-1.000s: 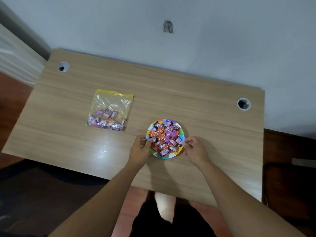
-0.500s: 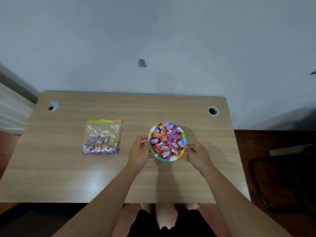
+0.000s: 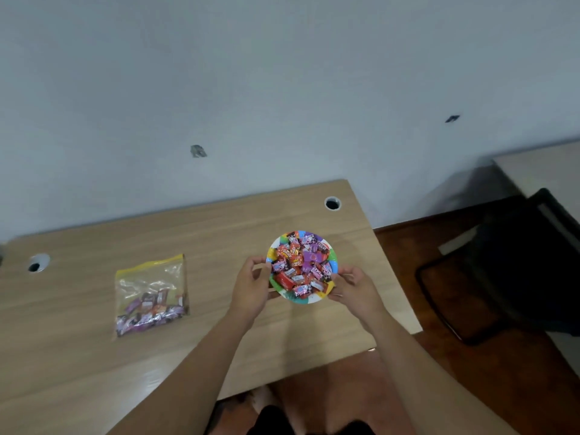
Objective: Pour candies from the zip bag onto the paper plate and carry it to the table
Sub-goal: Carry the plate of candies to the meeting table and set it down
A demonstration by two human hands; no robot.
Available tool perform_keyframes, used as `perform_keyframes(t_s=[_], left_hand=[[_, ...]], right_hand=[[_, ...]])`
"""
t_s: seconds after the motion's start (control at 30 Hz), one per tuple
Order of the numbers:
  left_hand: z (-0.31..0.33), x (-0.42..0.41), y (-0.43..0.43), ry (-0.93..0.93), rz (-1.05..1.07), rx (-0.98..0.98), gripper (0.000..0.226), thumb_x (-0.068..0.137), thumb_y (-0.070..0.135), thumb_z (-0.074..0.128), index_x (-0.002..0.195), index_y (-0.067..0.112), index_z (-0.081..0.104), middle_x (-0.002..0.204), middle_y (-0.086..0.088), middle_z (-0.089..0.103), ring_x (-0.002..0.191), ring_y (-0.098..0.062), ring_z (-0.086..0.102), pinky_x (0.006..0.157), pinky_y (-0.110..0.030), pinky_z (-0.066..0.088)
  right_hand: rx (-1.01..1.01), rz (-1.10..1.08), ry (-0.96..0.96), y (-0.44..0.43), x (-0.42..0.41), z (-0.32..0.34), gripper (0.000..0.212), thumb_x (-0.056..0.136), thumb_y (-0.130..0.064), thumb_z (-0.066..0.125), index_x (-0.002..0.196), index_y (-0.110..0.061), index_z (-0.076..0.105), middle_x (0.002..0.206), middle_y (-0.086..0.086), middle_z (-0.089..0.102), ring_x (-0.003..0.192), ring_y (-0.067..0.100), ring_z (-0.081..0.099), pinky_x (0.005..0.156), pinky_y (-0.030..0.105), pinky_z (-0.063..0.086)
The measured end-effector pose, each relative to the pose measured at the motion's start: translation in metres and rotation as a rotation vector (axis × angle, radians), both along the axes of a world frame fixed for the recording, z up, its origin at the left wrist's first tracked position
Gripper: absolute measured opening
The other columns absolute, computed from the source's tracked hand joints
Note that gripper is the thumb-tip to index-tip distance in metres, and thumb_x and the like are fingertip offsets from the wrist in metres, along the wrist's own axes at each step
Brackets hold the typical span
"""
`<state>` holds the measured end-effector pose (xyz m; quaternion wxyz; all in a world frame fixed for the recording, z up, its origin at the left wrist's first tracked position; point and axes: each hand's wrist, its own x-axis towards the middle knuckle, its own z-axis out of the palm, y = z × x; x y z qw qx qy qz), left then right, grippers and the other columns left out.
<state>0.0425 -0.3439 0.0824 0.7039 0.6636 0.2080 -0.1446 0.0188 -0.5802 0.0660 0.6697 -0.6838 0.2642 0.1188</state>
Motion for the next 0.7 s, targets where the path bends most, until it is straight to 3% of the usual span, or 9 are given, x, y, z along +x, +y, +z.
perform_keyframes(t_s=[0.27, 0.43, 0.6, 0.7], left_hand=[[0.016, -0.030, -0.047, 0.004, -0.064, -0.002, 0.019, 0.111, 0.025, 0.056, 0.120, 0.009, 0.060, 0.113, -0.015, 0.080, 0.089, -0.027, 0.082, 0.066, -0.036, 0.069], [0.031, -0.066, -0.094, -0.005, -0.108, -0.005, 0.015, 0.112, 0.024, 0.055, 0.118, 0.011, 0.060, 0.111, -0.014, 0.080, 0.074, -0.018, 0.082, 0.061, -0.031, 0.066], [0.041, -0.106, -0.147, -0.009, -0.194, 0.004, 0.013, 0.111, 0.023, 0.056, 0.117, 0.012, 0.059, 0.114, -0.018, 0.080, 0.080, -0.025, 0.083, 0.066, -0.037, 0.067], [0.040, -0.131, -0.182, -0.014, -0.266, 0.020, 0.013, 0.110, 0.026, 0.058, 0.114, 0.014, 0.057, 0.118, -0.018, 0.080, 0.088, -0.029, 0.083, 0.070, -0.040, 0.068]], right_hand=[[0.070, -0.100, -0.045, -0.042, -0.043, 0.023, 0.009, 0.108, -0.007, 0.061, 0.114, -0.003, 0.056, 0.110, 0.018, 0.072, 0.077, 0.020, 0.079, 0.063, 0.027, 0.066], [0.066, -0.144, -0.072, -0.089, -0.085, 0.042, 0.013, 0.108, -0.009, 0.061, 0.113, 0.000, 0.054, 0.116, 0.023, 0.072, 0.088, 0.029, 0.077, 0.065, 0.029, 0.068], [-0.029, -0.213, -0.082, -0.141, -0.144, 0.053, 0.018, 0.108, -0.017, 0.062, 0.116, -0.001, 0.061, 0.113, 0.014, 0.077, 0.085, 0.020, 0.079, 0.062, 0.025, 0.064], [-0.091, -0.258, -0.088, -0.173, -0.183, 0.054, 0.010, 0.106, -0.018, 0.066, 0.108, -0.009, 0.064, 0.110, 0.016, 0.079, 0.086, 0.024, 0.081, 0.072, 0.038, 0.068]])
